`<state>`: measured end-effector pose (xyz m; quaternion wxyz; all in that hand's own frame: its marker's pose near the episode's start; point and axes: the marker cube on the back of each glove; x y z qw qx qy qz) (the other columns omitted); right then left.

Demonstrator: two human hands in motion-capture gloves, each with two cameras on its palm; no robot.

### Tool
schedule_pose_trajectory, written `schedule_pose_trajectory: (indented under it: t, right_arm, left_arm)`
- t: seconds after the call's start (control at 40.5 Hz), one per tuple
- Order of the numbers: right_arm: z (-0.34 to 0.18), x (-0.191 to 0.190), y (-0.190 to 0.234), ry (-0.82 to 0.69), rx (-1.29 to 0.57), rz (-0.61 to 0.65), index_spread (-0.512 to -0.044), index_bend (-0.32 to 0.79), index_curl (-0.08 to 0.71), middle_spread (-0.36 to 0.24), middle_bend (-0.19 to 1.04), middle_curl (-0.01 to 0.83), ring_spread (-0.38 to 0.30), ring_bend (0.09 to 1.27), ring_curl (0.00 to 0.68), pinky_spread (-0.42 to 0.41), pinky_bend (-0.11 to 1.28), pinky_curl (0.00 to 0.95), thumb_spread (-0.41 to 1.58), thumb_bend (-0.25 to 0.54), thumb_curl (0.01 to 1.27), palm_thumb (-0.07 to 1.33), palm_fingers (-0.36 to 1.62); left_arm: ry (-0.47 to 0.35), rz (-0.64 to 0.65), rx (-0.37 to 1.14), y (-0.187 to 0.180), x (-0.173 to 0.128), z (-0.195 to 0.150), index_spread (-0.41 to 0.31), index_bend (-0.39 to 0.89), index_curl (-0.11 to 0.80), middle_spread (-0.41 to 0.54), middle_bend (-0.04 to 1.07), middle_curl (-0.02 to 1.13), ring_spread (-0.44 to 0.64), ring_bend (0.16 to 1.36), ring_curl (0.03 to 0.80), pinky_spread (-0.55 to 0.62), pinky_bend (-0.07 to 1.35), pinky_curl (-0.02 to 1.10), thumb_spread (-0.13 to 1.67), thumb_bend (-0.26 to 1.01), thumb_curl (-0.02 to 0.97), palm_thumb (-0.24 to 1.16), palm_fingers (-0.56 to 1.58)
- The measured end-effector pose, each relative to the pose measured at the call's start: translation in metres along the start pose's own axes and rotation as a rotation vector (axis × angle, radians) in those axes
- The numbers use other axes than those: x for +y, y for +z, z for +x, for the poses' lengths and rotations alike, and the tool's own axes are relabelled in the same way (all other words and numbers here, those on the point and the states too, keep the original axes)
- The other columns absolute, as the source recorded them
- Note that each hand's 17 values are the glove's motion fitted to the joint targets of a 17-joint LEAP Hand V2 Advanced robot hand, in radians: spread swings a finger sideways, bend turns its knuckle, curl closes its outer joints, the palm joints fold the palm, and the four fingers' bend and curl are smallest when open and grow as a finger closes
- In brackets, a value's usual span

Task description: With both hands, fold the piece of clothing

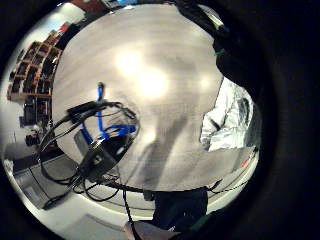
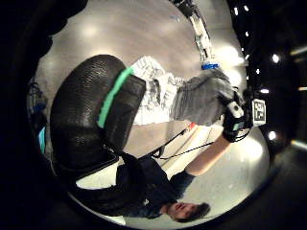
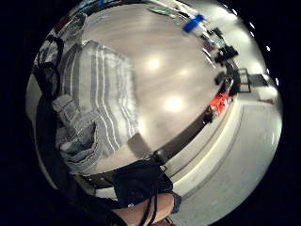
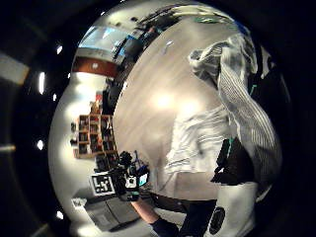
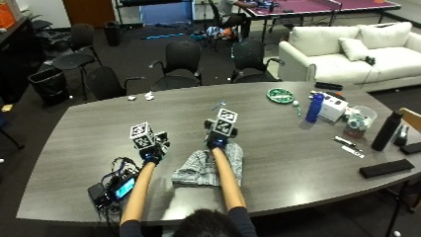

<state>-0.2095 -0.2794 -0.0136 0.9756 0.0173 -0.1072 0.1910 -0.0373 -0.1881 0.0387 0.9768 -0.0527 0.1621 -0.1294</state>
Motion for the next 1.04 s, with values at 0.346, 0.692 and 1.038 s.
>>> schedule_pose_trajectory:
  t: [0.346,0.692,1.038]
  right_arm:
    - [-0.134,0.062,0.12,-0.243,0.141,-0.2,-0.229,0.1,0.341,-0.223,0.28,0.519,-0.288,0.61,0.468,-0.386,0.64,0.395,0.45,-0.034,0.69,1.0,1.18]
    - [-0.15,0.089,0.072,-0.45,-0.072,0.006,-0.214,0.09,0.296,-0.16,0.18,0.479,-0.252,0.49,0.428,-0.329,0.64,0.388,0.66,-0.028,0.65,0.98,1.08]
    - [-0.103,0.076,0.014,-0.493,-0.248,0.135,-0.21,0.1,0.279,-0.146,0.18,0.455,-0.234,0.48,0.425,-0.311,0.63,0.38,0.71,-0.027,0.64,0.98,1.11]
  left_arm:
    - [-0.044,0.182,0.082,-0.029,-0.005,-0.054,-0.068,0.11,0.241,-0.017,0.23,0.43,-0.02,0.56,0.359,-0.06,0.4,0.4,1.31,0.02,0.257,0.2,0.67]
    - [-0.114,0.238,0.137,-0.032,-0.008,-0.077,-0.074,0.11,0.247,-0.031,0.23,0.44,-0.02,0.53,0.358,-0.06,0.36,0.4,1.34,-0.01,0.243,0.19,0.72]
    - [-0.119,0.204,0.059,-0.035,-0.003,-0.066,-0.075,0.11,0.248,-0.035,0.21,0.44,-0.02,0.51,0.363,-0.07,0.34,0.4,1.36,-0.01,0.227,0.17,0.74]
